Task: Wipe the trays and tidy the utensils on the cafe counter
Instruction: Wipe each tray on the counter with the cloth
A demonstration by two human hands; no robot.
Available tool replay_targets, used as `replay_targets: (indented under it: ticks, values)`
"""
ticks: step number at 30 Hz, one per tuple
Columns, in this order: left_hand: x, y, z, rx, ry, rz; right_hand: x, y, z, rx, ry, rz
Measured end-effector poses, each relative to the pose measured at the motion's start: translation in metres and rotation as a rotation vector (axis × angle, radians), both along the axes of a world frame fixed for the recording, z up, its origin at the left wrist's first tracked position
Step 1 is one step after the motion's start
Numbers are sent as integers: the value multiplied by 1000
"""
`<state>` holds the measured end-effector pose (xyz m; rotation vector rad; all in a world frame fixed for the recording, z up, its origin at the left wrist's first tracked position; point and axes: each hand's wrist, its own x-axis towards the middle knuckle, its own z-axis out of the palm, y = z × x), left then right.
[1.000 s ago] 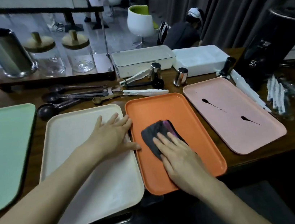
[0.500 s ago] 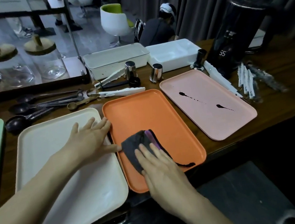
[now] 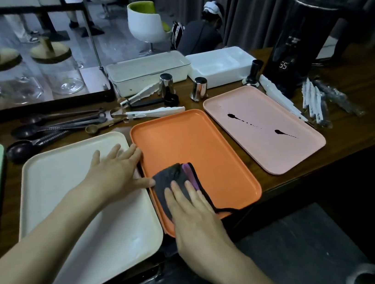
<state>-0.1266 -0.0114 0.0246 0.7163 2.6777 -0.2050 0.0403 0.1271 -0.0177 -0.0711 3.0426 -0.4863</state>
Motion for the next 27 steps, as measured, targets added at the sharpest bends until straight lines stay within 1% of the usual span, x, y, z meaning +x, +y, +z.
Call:
replay_targets:
  ticks: [4, 8, 10, 17, 21, 25, 27]
  values:
    - [0, 0, 4, 16, -48, 23, 3, 34, -7, -19, 25, -32]
    - [1, 1, 8, 56, -97, 42, -9, 89, -8, 65, 2, -160]
    - [1, 2, 7, 69, -100, 43, -18, 104, -3, 22, -19, -189]
    - [1, 3, 4, 101, -107, 69, -56, 100, 5, -81, -10, -113]
    - [3, 9, 3, 98, -52, 106, -70, 113, 11, -169, 15, -85]
    - [21, 33, -9, 101, 88, 77, -84, 117, 10, -34, 71, -97]
    - [28, 45, -18, 100, 126, 83, -89, 115, 10, -7, 77, -79]
